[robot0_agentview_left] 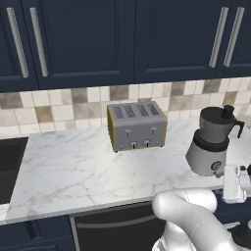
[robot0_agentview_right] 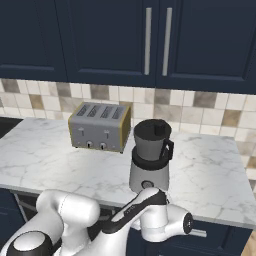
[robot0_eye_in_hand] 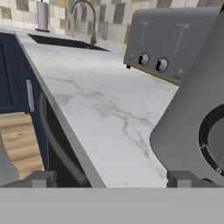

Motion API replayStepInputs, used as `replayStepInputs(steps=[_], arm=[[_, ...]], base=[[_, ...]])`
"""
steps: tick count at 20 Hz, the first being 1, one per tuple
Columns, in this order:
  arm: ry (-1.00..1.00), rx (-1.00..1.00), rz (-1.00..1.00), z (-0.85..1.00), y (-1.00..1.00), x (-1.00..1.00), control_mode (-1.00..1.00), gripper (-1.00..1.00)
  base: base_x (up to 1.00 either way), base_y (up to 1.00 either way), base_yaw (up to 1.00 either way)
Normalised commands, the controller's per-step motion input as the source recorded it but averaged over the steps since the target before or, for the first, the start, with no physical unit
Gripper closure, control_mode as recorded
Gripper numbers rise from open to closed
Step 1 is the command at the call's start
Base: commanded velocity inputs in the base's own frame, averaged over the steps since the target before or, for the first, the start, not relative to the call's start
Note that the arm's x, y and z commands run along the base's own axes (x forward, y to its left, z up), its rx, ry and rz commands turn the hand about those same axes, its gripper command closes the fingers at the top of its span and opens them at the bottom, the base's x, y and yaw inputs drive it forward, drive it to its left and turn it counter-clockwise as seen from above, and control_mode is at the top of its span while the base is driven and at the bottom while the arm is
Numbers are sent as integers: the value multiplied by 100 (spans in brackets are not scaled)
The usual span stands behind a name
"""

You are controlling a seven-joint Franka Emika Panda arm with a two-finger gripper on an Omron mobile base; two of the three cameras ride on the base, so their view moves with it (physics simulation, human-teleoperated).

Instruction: Open the blender lid, put the orange in the blender, close the lid, and start the blender.

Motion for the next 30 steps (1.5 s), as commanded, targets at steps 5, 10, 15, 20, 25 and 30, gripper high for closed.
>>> replayStepInputs(steps=[5, 10, 15, 20, 25, 30], arm=[[0, 11, 0, -19, 0, 29, -100, -100], [0, 9, 0, -22, -13, 26, -100, -100], [0, 7, 0, -22, -22, 17, -100, -100], [0, 4, 0, -18, -14, 16, -100, -100], [0, 4, -2, -4, -26, 10, -100, -100], [0, 4, 0, 0, -40, 7, -100, -100]], base=[[0, 0, 0], [0, 0, 0], [0, 0, 0], [0, 0, 0], [0, 0, 0], [0, 0, 0]])
